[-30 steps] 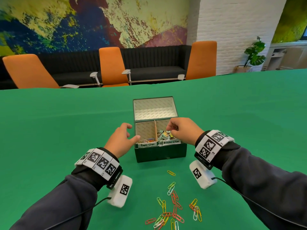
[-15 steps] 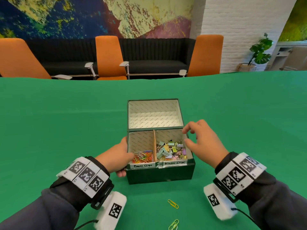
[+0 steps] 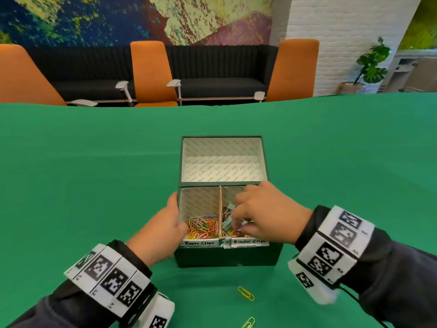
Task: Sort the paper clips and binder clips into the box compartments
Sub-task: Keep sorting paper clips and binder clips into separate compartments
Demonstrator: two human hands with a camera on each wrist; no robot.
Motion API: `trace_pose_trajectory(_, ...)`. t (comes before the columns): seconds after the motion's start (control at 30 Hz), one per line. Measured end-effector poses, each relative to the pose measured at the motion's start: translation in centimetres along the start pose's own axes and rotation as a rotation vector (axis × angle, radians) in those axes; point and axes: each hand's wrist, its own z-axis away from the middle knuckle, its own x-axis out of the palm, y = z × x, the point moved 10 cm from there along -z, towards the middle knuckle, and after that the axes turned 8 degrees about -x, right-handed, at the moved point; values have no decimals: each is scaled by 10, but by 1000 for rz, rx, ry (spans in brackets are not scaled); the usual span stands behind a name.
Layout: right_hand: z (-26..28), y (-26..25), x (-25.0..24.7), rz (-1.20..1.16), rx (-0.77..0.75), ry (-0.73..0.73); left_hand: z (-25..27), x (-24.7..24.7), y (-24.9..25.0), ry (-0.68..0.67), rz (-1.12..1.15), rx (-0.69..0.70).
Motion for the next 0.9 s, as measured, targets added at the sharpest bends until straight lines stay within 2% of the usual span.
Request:
trace_pose_trajectory(0.17, -18, -5, 13, -60, -101, -152, -1, 1, -1, 0, 6, 9)
trace_pose_trajectory(0.5, -21, -3, 25, -108, -101, -148, -5, 1, -4, -5, 36, 41)
trace_pose_trajectory(0.73, -20, 1, 27, -98, -34, -153, -4, 2, -4, -5, 52, 40)
trace_pose_trajectory(0.9, -21, -3, 29, -126, -51, -224, -5, 2, -5, -5, 58, 46)
